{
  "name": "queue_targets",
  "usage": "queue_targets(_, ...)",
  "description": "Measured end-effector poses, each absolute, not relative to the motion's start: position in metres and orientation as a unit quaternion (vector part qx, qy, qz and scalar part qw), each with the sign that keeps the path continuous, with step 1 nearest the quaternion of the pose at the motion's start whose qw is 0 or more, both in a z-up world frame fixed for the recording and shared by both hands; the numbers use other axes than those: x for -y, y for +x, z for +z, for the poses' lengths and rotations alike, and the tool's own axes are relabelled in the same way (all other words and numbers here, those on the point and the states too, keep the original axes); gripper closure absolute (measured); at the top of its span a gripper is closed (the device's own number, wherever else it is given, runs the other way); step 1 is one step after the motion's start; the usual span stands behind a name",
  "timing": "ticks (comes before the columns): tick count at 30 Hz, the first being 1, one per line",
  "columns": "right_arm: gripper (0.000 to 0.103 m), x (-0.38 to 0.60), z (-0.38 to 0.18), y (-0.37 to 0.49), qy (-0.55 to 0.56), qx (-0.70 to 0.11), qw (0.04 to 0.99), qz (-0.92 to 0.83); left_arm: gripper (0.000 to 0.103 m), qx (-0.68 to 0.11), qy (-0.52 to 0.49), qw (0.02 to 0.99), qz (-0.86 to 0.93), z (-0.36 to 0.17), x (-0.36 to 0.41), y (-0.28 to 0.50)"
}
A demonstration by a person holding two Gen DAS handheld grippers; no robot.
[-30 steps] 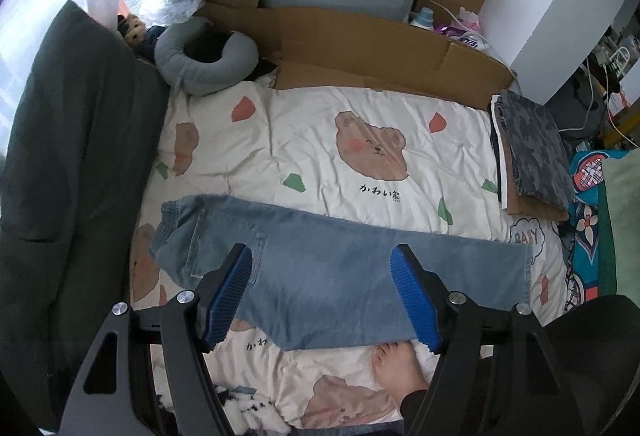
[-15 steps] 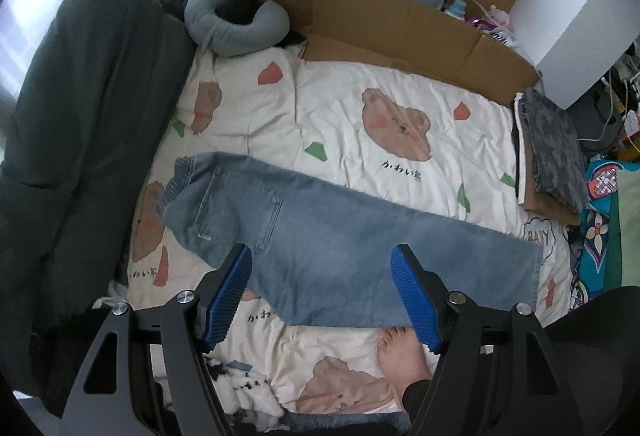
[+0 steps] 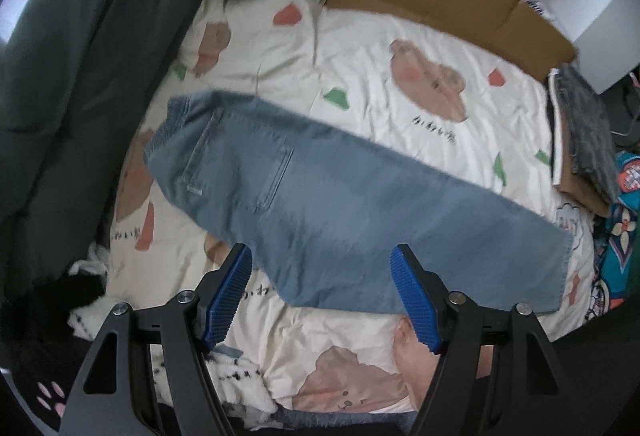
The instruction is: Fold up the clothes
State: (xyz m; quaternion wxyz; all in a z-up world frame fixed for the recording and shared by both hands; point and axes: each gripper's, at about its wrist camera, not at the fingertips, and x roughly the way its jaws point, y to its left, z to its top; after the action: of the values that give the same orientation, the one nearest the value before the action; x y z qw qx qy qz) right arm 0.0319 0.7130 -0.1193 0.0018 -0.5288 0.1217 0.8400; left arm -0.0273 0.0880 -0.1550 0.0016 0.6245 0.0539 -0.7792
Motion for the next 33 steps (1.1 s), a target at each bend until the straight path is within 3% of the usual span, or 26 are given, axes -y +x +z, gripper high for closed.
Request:
queue_targets(21,0.073,-0.695,-0.317,0.092,-0.618,-0.218,0.000,0.755,0.030,-0.042,0.689,0.020,-0.723,-0.278,-0.078,0.009)
queue_targets(33,0.073,-0.695,-0.371,0.082,-0.623,-0.269,0.011,0.735,0.030,-0.058,0.704,0.001,-0.707,-0.323,-0.086,0.011)
